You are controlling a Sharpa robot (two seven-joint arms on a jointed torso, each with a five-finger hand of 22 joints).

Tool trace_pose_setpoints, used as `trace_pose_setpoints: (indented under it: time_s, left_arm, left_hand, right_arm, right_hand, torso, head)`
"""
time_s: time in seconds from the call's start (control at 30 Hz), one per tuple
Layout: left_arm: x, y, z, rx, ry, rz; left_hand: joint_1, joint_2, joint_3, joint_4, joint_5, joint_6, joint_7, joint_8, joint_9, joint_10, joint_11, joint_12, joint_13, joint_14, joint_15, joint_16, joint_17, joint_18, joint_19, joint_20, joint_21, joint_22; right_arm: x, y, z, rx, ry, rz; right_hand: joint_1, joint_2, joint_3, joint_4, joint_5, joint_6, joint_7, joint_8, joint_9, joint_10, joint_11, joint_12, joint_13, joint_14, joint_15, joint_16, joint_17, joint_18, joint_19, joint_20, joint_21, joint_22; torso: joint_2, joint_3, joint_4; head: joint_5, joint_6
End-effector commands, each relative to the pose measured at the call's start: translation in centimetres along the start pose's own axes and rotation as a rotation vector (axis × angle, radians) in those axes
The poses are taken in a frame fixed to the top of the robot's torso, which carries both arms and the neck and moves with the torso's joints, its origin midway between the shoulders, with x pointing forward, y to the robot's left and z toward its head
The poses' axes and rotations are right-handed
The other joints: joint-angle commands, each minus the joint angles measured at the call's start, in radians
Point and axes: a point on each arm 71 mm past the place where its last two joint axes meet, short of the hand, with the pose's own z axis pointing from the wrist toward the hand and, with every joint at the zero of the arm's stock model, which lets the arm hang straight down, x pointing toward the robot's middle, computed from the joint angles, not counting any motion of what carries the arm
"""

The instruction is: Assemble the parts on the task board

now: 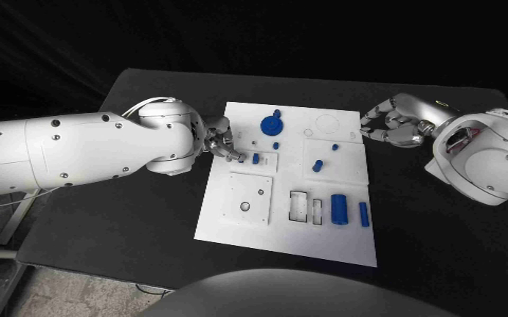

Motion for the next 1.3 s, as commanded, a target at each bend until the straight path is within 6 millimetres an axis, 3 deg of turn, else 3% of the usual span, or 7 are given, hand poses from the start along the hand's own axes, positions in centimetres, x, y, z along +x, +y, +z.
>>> trace_pose_setpoints:
  time_s: [0.03,0.3,0.57,1.3]
  left_arm:
    - [0.3,-0.2,0.1,0.0,0.036,0.01]
    - [0.4,-0.5,0.2,0.007,0.038,0.0]
    - [0.4,-0.9,0.6,0.012,0.03,-0.007]
    - [0.8,-1.4,1.2,0.013,0.038,-0.004]
  left_hand:
    - [-0.007,0.008,-0.005,0.0,0.006,0.002,0.004,-0.008,-0.004,0.103,-0.001,0.002,0.263,0.103,-0.001,0.002,0.263,0.003,0.002,-0.001,-0.007,0.196]
    - [-0.003,0.017,-0.001,-0.001,0.029,-0.005,0.008,-0.026,-0.021,0.103,0.003,0.002,0.263,0.103,0.002,0.002,0.263,0.005,-0.002,0.002,-0.015,0.194]
    - [0.034,0.014,0.018,-0.004,0.097,-0.004,0.008,-0.043,-0.04,0.103,0.004,0.002,0.263,0.103,0.003,0.002,0.263,0.007,-0.008,0.004,-0.027,0.191]
    - [0.059,0.015,0.05,-0.002,0.164,-0.009,0.011,-0.062,-0.059,0.103,0.005,0.002,0.263,0.103,0.005,0.002,0.263,0.008,-0.01,0.005,-0.033,0.19]
  right_arm:
    - [0.0,0.0,0.0,0.002,-0.004,0.001]
    - [0.0,0.0,0.0,0.003,-0.002,0.001]
    - [0.0,0.0,0.0,0.004,-0.001,0.001]
    - [0.1,-0.1,0.0,0.008,0.008,-0.002]
  right_hand:
    - [0.008,-0.003,0.007,-0.001,0.006,0.005,-0.001,-0.005,-0.001,0.032,0.002,-0.004,0.159,0.053,0.004,-0.001,0.009,0.019,-0.008,0.0,-0.003,0.107]
    - [0.009,-0.003,0.008,-0.002,0.007,0.006,-0.002,-0.005,-0.002,0.032,0.002,-0.005,0.159,0.052,0.004,-0.003,0.007,0.019,-0.009,0.0,-0.004,0.107]
    - [0.01,-0.003,0.009,-0.002,0.008,0.006,-0.002,-0.005,-0.002,0.032,0.001,-0.005,0.159,0.052,0.004,-0.003,0.007,0.019,-0.008,0.0,-0.004,0.107]
    - [0.013,-0.004,0.013,-0.006,0.012,0.007,-0.002,-0.005,-0.002,0.031,0.001,-0.006,0.158,0.052,0.004,-0.004,0.006,0.019,-0.009,0.0,-0.007,0.107]
  torso:
    - [0.0,-0.0002,0.0001]
    - [0.001,-0.0002,0.0003]
    - [0.001,-0.0011,0.0003]
    - [0.001,-0.0009,0.0005]
  head:
    - [0.0,0.0]
    - [-0.001,0.0]
    - [-0.001,0.0]
    - [0.001,0.0]
